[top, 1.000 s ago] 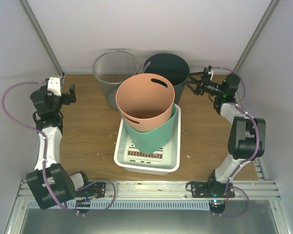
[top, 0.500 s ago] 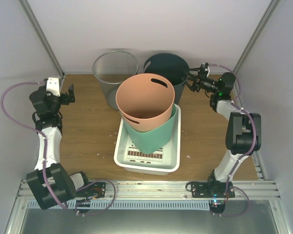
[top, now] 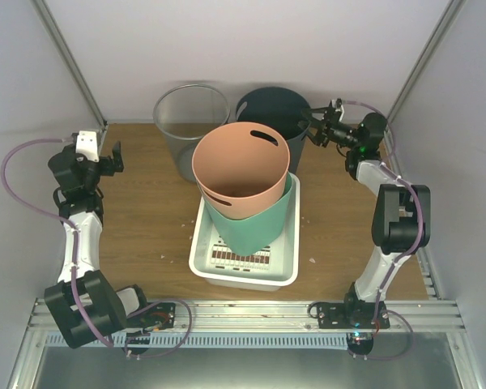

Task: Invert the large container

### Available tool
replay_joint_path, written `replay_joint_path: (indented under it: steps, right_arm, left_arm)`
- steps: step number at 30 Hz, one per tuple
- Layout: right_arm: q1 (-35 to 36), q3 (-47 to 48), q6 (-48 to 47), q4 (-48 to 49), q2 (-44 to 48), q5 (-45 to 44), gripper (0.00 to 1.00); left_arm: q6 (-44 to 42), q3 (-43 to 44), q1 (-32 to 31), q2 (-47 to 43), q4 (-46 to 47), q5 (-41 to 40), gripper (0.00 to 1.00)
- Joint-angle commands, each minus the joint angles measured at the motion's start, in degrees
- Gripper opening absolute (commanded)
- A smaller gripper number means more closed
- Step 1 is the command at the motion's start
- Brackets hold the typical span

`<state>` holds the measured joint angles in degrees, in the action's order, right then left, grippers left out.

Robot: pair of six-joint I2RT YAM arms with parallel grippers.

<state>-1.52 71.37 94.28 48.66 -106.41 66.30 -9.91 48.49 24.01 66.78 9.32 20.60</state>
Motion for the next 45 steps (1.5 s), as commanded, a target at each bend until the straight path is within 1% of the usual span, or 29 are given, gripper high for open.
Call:
replay_joint_path:
  steps: [1,4,9,12,14,17,18,22,28,31,32,36,42,45]
  right_arm:
    - [0.4,3.0,-4.7,-5.7,-0.3,-0.4,0.61]
    - [0.4,3.3,-8.1,-10.9,0.1,-0.6,0.59]
    - [0.4,4.1,-11.3,-16.9,0.6,-0.8,0.53]
    - [0.4,6.8,-16.2,-24.9,0.7,-0.8,0.53]
    - [0.4,8.8,-20.1,-32.5,0.9,-1.3,0.53]
    - [0.2,10.8,-24.4,-38.9,1.3,-2.2,0.52]
    - [0.1,10.9,-24.6,-39.7,1.4,-2.3,0.52]
    - [-0.5,10.3,-24.9,-41.6,1.4,-2.2,0.45]
    - [-0.9,10.7,-26.8,-44.9,1.9,-2.4,0.46]
    - [-1.3,10.6,-27.6,-46.0,2.2,-2.6,0.44]
    - [-1.3,10.5,-27.8,-46.0,2.2,-2.5,0.41]
    - [-1.3,9.1,-26.4,-43.7,2.1,-2.2,0.24]
    - [-1.4,8.5,-25.3,-41.9,2.1,-2.1,0.22]
    - [-1.5,8.6,-24.8,-41.4,2.2,-2.1,0.13]
  left_arm:
    - [0.4,-0.7,0.6,-0.7,3.4,0.6,0.99]
    - [0.3,-0.8,0.8,-0.6,3.5,0.8,0.99]
    - [0.4,-0.8,1.0,-0.5,3.4,0.9,0.99]
    - [0.5,-0.9,1.1,-0.7,3.5,1.0,0.99]
    - [0.7,-1.0,1.2,-0.7,3.5,1.2,0.99]
    - [0.9,-1.1,1.2,-0.6,3.7,1.3,0.99]
    - [1.0,-1.2,1.3,-0.5,3.7,1.3,0.99]
    - [1.4,-1.2,1.3,-0.3,3.7,1.5,0.99]
    - [2.0,-1.6,1.4,-0.2,4.2,1.8,0.99]
    - [2.2,-1.5,1.4,0.2,4.2,2.1,0.99]
    - [2.3,-1.5,1.4,0.2,4.2,2.1,0.99]
    - [2.5,-1.5,1.4,0.4,4.1,2.2,0.99]
    - [2.0,-1.2,1.5,0.4,4.2,2.0,0.99]
    - [2.0,-1.1,1.6,0.4,4.2,2.0,0.99]
